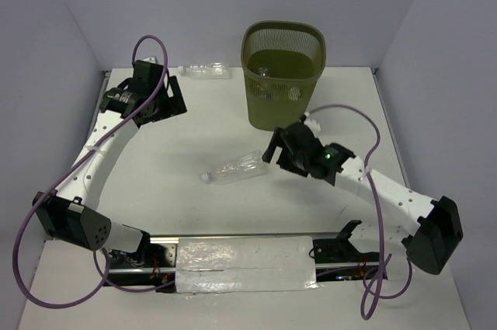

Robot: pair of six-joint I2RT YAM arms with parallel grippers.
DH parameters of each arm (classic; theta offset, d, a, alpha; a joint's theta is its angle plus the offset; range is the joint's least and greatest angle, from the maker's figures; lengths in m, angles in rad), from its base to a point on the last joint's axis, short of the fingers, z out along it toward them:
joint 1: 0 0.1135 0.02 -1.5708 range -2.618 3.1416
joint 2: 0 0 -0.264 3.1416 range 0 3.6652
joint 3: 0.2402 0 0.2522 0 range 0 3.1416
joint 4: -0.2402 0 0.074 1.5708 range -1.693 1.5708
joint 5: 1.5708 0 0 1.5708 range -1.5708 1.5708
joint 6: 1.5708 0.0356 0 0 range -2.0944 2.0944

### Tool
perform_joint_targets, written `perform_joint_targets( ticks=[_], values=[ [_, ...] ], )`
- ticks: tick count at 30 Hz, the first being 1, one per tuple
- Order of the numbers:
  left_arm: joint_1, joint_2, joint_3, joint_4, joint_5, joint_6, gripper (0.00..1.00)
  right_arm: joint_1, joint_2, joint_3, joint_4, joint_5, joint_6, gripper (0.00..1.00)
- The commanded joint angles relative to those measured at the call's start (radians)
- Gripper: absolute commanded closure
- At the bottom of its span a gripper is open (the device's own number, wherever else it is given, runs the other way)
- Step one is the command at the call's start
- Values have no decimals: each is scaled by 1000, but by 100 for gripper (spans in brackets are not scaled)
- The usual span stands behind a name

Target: Put the plastic bottles in the bin

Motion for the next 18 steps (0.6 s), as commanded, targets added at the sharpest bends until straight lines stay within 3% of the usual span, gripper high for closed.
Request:
perform_joint_targets(
  ticks=[1,2,9,18],
  values=[
    [1,-32,18,8,-22,-31,1,1,-136,-216,292,-137,413,0],
    [1,-32,12,8,-18,-31,1,1,-138,-245,370,-153,437,0],
    [1,-49,-27,17,-16,-29,0,4,-35,-313,478,-205,551,0],
    [1,-56,-33,22,-21,-17,1,-2,154,-250,523,-282,675,0]
  ],
)
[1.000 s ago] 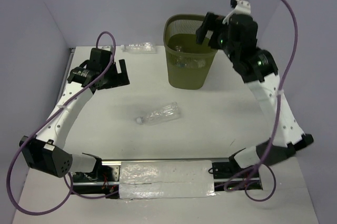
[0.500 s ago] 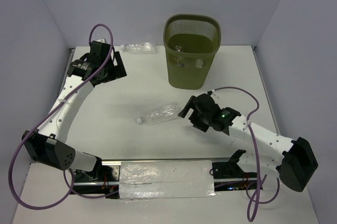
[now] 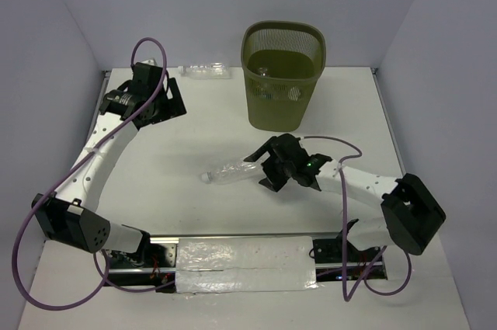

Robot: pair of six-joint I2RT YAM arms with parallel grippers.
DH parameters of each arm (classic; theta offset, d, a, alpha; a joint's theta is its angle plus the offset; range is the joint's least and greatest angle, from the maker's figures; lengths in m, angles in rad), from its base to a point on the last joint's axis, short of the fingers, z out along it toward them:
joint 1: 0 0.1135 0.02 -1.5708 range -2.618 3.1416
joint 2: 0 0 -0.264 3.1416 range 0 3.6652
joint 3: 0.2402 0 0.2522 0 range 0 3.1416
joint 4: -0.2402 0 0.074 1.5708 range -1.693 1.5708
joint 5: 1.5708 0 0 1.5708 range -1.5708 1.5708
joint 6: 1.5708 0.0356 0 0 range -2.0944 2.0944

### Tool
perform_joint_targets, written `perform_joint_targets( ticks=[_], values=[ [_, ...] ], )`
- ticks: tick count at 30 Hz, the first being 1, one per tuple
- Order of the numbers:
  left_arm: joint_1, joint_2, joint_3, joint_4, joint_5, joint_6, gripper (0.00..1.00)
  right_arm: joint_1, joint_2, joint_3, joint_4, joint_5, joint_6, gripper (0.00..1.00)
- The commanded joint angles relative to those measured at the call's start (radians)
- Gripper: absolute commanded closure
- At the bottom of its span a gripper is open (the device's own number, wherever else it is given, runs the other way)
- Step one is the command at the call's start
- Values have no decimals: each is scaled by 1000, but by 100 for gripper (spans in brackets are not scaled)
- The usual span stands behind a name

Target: Put the plastic bottles in the bin

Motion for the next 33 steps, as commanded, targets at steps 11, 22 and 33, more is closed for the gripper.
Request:
perform_joint_targets(
  ticks=[11,22,33],
  values=[
    [3,-44,-11,23,-17,19,1,-2,186,152,24,68,72,0],
    [3,-47,-10,20,-15,30,1,-5,376,261,33,112,32,8],
    [4,-38,10,17,-30,40,1,4,180,296,-117,246,-190,53]
  ],
)
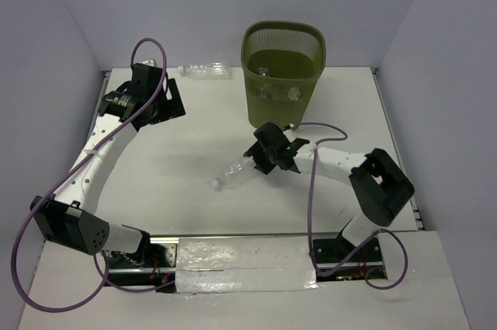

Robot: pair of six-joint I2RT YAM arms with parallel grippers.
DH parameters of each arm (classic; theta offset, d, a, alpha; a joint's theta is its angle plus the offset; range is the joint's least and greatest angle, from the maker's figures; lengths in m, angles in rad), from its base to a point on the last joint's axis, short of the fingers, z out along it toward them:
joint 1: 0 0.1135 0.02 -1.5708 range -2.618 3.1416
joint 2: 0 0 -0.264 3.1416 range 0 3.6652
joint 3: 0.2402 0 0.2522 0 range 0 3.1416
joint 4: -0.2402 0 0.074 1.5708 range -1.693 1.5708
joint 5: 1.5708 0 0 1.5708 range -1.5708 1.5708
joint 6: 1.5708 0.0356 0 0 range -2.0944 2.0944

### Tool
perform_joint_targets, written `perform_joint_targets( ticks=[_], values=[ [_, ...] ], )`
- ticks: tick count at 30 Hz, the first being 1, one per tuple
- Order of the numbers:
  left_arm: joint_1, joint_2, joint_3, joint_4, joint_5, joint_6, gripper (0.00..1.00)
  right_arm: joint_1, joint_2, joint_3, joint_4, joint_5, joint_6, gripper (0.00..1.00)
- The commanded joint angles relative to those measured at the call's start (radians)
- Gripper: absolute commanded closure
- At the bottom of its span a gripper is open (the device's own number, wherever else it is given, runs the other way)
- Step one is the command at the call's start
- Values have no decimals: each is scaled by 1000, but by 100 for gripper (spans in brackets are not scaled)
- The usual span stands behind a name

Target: Put the plastic bottles in the bin

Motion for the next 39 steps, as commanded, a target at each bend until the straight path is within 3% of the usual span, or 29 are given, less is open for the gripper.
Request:
perform_joint_targets(
  ticks=[1,6,11,14,20,25,29,32,33,35,39],
  values=[
    [4,-23,22,13,-24,16,1,9,-184,82,-96,131,-182,53],
    [15,-5,44,17,-21,8,1,14,-481,224,-193,327,-448,53],
    [30,27,57,23,20,-33,1,10,-531,512,-208,532,-755,53],
    [36,66,94,8,24,-78,1,-7,-478,667,-138,667,-943,52],
    [53,178,226,-34,54,-145,1,-101,-239,972,-83,728,-1166,50],
    [145,216,237,48,226,-232,1,-191,1,1213,-170,706,-1168,50],
    [193,268,265,103,312,-280,1,-219,145,1306,-217,679,-1161,48],
    [216,328,310,132,352,-306,1,-222,197,1318,-254,669,-1153,35],
    [220,349,326,140,362,-306,1,-224,205,1321,-265,663,-1151,18],
    [230,435,396,137,392,-293,1,-221,220,1335,-297,651,-1147,4],
    [248,612,611,108,431,-263,1,-224,199,1358,-336,628,-1156,0]
  ],
)
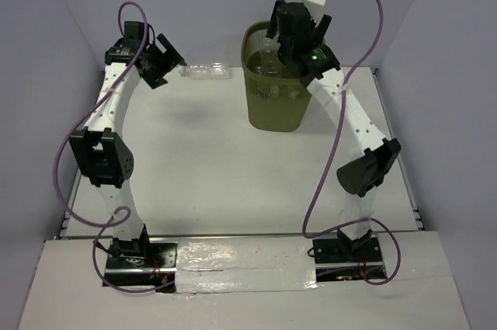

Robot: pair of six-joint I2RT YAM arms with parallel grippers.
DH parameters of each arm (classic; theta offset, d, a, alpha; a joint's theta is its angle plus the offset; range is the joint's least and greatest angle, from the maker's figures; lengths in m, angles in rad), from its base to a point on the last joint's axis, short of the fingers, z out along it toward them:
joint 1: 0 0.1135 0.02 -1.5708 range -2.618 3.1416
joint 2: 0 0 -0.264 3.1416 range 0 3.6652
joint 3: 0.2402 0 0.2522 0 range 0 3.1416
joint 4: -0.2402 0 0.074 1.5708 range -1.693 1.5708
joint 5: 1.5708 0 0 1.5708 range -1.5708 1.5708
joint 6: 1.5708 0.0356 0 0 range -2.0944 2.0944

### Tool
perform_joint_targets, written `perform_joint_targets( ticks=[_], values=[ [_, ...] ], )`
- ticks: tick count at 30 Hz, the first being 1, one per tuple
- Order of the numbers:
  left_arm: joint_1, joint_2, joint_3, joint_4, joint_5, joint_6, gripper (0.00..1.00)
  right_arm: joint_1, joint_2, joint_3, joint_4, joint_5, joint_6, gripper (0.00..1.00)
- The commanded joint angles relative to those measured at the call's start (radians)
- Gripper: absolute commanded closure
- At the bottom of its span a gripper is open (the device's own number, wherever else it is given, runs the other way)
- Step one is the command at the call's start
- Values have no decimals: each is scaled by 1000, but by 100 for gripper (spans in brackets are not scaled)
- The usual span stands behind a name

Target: Put the plastic bottles in the bin

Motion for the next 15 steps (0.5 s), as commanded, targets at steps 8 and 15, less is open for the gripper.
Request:
perform_joint_targets(
  ticks=[8,15],
  values=[
    [97,311,169,269,236,-136,2,1,-247,-28,-77,-72,2,0],
    [67,470,225,455,216,-406,3,11,-370,-136,-204,-147,50,0]
  ],
)
